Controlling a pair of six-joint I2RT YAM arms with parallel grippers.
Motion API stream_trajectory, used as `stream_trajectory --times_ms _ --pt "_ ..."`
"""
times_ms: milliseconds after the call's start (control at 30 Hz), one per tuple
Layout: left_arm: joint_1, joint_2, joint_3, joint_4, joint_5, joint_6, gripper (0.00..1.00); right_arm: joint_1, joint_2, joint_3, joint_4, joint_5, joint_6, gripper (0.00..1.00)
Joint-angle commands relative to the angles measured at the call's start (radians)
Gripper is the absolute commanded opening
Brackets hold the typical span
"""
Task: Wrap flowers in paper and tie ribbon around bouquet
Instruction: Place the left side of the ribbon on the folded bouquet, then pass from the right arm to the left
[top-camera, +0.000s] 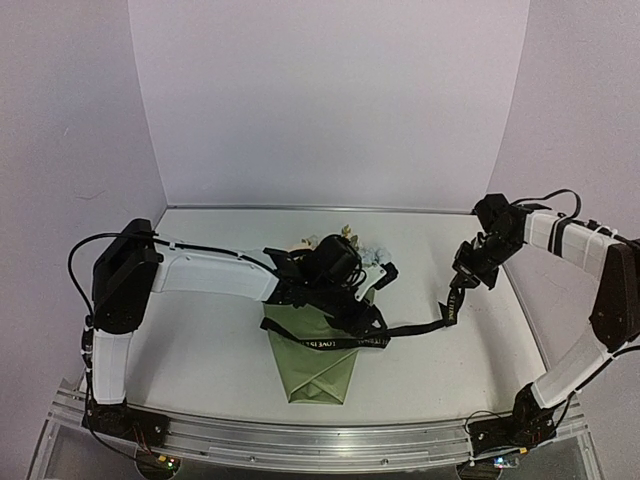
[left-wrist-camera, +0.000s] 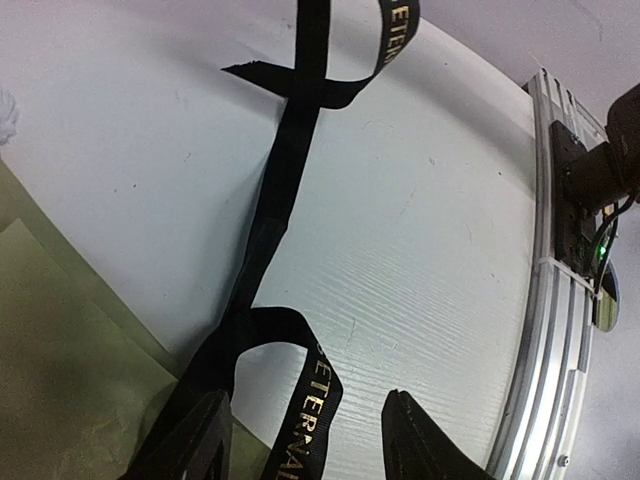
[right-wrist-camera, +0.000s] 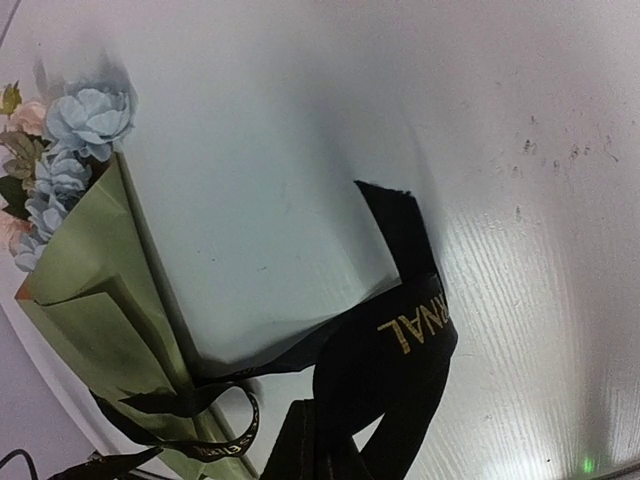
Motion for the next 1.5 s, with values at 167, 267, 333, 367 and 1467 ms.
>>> stream_trajectory --times_ms 167,267,333,367,1467 --pt "0.068 -0.157 -0.027 0.102 0.131 -0.033 0.75 0.167 0.01 0.135 0.057 -0.109 0.207 0.0" --pt "0.078 -0.167 -0.024 0.086 0.164 -0.008 0.82 0.217 0.032 0.153 0.143 -0.181 0.313 0.0" --pt "0.08 -0.17 -0.028 0.078 0.17 0.016 0.86 0.241 0.056 0.159 0.219 -0.243 0.396 0.0" --pt "0.081 -0.172 -0.03 0.077 0.172 0.026 0.87 0.252 0.069 0.163 0.25 -0.266 0.431 0.0" --pt "0.234 -0.229 -0.03 0.059 0.256 -0.093 0.0 0.39 -0.182 -0.097 0.35 -0.109 -0.013 0.48"
